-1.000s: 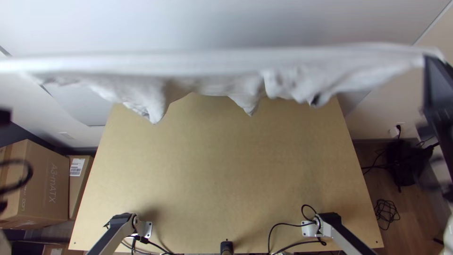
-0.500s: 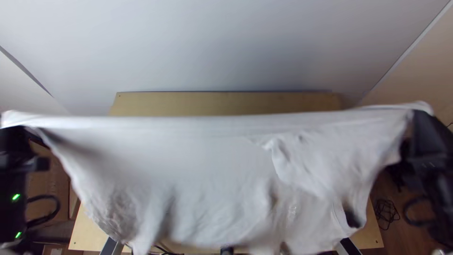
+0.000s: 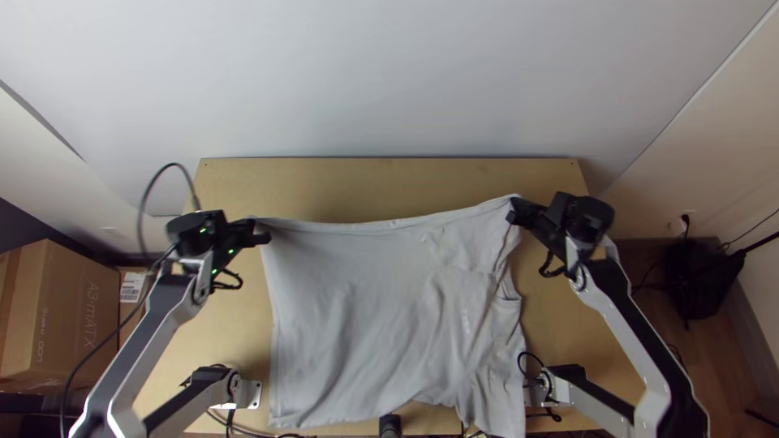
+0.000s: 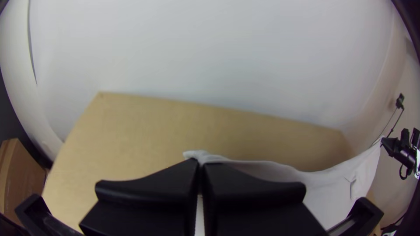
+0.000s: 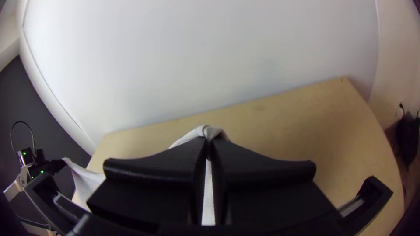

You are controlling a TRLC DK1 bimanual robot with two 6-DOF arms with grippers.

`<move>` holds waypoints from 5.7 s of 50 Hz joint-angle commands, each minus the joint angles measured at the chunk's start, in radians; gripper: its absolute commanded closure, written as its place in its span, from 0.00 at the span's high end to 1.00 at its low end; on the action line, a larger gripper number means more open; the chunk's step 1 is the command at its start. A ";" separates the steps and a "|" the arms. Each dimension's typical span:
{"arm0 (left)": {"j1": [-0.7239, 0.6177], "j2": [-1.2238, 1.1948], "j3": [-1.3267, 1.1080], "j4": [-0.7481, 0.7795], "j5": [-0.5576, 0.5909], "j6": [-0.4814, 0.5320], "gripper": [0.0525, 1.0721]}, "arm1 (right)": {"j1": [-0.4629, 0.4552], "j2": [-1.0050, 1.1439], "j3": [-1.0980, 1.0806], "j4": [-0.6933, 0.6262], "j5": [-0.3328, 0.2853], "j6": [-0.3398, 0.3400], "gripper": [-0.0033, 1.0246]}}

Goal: Fold the t-shirt

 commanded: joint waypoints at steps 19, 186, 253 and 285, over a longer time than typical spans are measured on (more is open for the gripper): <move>0.028 0.710 0.348 0.177 0.023 0.010 0.03 | -0.048 0.641 0.327 0.128 -0.018 0.034 0.03; 0.080 0.607 0.296 -0.142 0.032 0.030 0.72 | -0.137 0.703 0.499 -0.550 -0.077 -0.022 0.72; 0.166 -0.048 0.270 -0.644 0.204 0.132 0.94 | -0.044 0.159 -0.134 -1.078 -0.134 -0.108 0.51; 0.062 -0.129 0.165 -1.167 0.179 0.506 0.95 | 0.041 0.246 -0.150 -0.931 -0.134 -0.093 0.03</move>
